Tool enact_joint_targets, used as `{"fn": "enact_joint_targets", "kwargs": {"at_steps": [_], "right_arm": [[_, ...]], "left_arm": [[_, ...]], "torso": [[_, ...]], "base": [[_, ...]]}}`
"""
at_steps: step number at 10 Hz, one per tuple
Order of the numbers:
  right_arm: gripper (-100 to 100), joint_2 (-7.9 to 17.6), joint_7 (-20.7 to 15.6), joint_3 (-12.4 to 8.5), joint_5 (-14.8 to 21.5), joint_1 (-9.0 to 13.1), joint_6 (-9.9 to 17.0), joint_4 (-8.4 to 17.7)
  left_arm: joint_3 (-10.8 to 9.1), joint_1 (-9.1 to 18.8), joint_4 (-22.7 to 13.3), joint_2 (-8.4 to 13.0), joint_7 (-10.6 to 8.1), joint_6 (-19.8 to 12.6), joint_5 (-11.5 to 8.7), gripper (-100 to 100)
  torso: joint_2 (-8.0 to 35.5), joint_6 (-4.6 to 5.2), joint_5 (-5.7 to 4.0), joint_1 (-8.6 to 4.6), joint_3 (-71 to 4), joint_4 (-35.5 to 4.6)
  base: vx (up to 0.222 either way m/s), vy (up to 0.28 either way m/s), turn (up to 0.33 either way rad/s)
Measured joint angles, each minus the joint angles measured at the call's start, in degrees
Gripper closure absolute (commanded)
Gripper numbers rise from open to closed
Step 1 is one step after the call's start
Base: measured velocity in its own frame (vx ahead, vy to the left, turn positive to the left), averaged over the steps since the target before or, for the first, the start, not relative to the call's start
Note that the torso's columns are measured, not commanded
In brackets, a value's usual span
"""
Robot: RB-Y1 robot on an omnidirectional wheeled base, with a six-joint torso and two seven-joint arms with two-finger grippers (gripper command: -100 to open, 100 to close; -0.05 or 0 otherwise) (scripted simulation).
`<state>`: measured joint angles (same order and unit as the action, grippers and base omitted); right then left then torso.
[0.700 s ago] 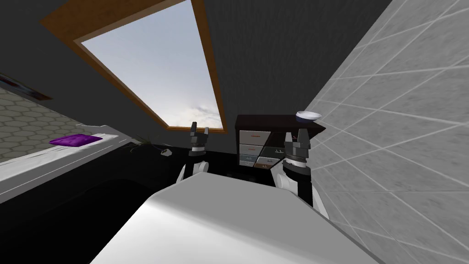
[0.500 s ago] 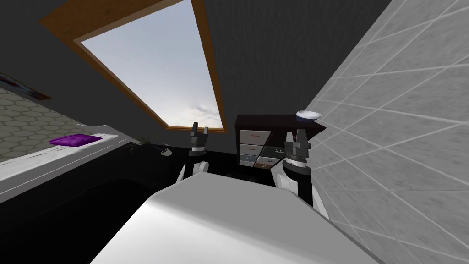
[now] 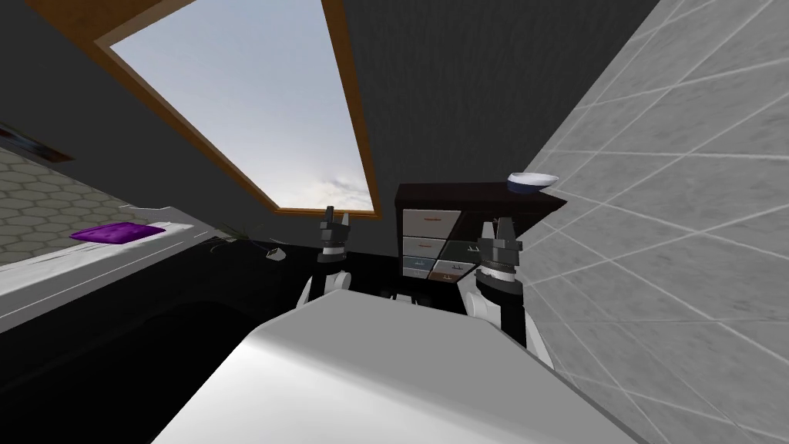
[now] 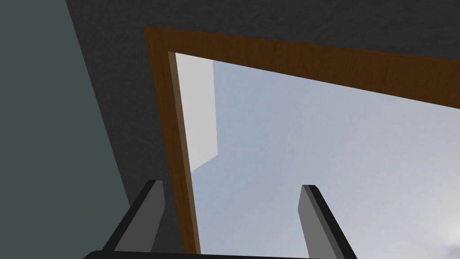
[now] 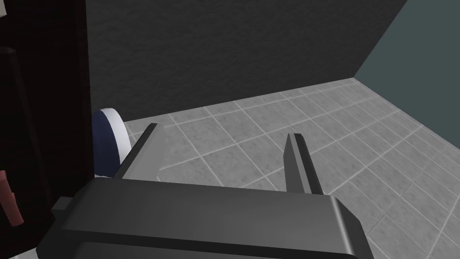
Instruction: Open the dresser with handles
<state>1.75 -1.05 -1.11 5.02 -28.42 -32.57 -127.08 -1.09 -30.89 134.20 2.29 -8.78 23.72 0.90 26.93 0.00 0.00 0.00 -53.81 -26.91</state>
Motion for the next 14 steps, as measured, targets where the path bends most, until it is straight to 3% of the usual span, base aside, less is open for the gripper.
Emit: {"fn": "enact_joint_targets", "kwargs": {"at_steps": [2,3,6,14], "right_arm": [[0,0.00,0.00,0.00,0.00,0.00,0.00,0.00],[-100,0.00,0.00,0.00,0.00,0.00,0.00,0.00],[-100,3.14,-4.27,-0.78,1.50,1.38,-1.47,2.03],[-100,5.84,-15.73,-2.45,5.19,4.60,-5.17,6.19]], "left_arm": [[0.00,0.00,0.00,0.00,0.00,0.00,0.00,0],[0.00,0.00,0.00,0.00,0.00,0.00,0.00,0],[0.01,-0.01,-0.02,-0.01,0.00,-0.01,0.00,0],[0.01,-0.01,-0.03,-0.01,0.00,-0.01,0.00,0]], "torso": [[8.46,0.00,0.00,0.00,-16.92,-8.46],[12.69,0.00,0.00,0.00,-25.38,-12.69],[15.23,0.00,0.03,0.10,-30.74,-15.28],[15.37,0.00,0.00,-0.01,-30.75,-15.37]], "base": [[0.000,0.000,0.000],[0.014,0.022,-0.054],[0.024,0.048,-0.047],[0.018,0.041,-0.049]]}}
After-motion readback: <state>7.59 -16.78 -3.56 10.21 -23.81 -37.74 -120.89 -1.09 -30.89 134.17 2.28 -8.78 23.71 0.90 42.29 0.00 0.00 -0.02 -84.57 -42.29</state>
